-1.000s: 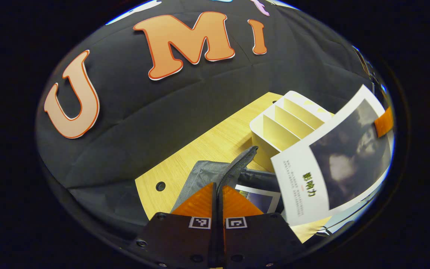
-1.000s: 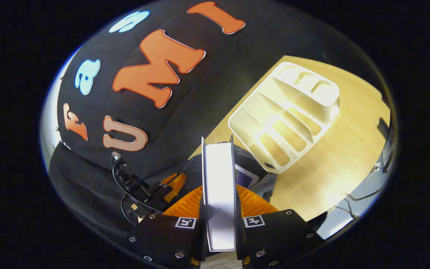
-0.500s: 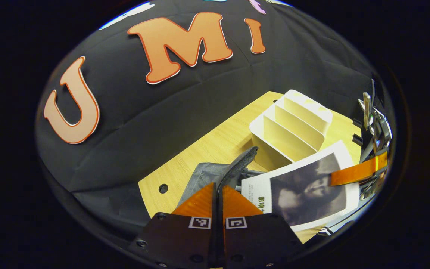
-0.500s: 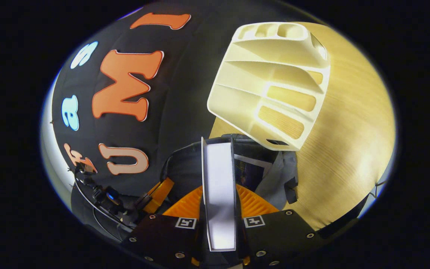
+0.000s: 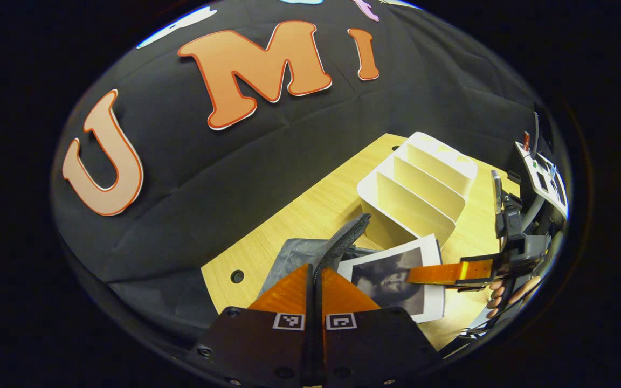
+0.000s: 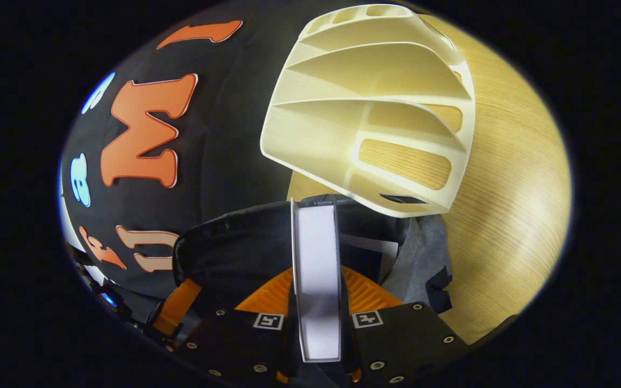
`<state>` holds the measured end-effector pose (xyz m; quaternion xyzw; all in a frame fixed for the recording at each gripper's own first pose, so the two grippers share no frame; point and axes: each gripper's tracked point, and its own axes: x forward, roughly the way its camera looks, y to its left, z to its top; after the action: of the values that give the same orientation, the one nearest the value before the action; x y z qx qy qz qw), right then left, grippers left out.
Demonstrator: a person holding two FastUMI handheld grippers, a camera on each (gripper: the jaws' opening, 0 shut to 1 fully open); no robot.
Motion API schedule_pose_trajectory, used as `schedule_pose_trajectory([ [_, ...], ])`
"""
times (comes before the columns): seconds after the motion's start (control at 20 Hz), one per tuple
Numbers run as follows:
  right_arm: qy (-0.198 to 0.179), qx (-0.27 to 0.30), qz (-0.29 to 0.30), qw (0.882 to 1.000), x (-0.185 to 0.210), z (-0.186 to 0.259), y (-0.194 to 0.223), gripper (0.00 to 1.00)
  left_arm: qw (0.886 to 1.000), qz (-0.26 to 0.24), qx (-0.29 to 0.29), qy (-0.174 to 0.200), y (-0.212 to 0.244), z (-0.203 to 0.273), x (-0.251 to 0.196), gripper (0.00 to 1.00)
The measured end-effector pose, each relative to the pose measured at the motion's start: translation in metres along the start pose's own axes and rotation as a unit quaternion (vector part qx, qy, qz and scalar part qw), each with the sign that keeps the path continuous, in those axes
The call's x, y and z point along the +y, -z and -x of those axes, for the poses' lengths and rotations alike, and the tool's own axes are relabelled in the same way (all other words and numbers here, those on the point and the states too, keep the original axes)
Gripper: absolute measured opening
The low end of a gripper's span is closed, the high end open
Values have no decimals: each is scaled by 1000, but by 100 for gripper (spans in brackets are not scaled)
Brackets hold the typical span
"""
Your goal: Open the schoolbag, grab two books from the bookshelf and put them into the schoolbag.
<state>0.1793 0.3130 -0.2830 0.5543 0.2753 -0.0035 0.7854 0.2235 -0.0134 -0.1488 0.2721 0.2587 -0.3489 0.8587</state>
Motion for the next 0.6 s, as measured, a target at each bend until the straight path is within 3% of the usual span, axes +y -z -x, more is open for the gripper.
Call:
schedule_pose_trajectory([
  [0.6, 11, -37, -23, 999, 24, -57, 11, 31, 1000, -11, -13, 14, -31, -6, -6, 0],
])
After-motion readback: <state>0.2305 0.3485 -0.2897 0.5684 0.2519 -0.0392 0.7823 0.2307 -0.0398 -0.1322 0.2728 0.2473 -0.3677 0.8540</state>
